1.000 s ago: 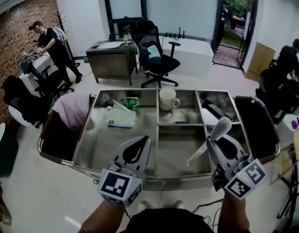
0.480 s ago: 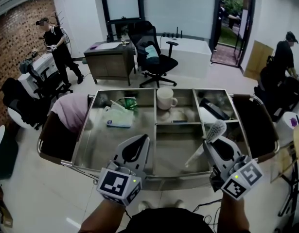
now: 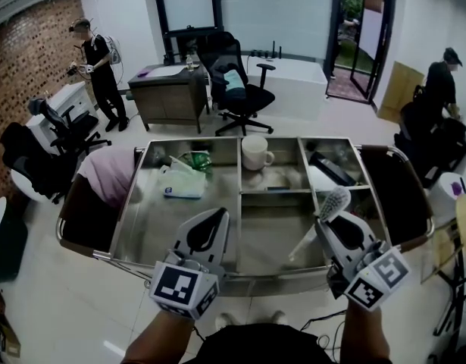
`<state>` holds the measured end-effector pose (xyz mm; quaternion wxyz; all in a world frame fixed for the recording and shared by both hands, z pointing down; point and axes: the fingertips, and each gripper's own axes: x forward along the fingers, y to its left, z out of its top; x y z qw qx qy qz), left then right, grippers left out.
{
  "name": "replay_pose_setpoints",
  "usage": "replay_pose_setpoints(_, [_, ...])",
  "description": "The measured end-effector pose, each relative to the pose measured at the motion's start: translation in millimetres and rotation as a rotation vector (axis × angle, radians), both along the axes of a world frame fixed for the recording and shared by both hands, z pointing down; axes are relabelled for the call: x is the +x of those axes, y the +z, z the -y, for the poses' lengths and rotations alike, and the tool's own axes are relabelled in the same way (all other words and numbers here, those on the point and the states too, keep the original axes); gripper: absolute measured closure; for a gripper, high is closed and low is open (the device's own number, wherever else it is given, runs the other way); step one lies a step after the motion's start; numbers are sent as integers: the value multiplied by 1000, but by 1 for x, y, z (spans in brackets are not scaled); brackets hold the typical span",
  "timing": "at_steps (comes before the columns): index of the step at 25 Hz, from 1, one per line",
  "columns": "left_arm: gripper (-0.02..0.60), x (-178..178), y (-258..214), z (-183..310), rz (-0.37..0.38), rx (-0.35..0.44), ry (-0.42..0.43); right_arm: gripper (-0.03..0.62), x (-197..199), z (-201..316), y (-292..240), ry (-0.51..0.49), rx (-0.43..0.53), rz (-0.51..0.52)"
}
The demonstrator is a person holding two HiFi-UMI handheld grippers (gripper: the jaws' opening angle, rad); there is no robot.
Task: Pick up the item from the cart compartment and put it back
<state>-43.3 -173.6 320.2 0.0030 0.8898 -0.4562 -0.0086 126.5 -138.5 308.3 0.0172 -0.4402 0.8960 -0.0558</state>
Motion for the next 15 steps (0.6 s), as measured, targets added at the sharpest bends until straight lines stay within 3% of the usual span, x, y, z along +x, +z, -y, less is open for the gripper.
replay_pose_setpoints(15, [581,0,8,2,12,-27,-5,497,6,-1,9,6,-27,-19])
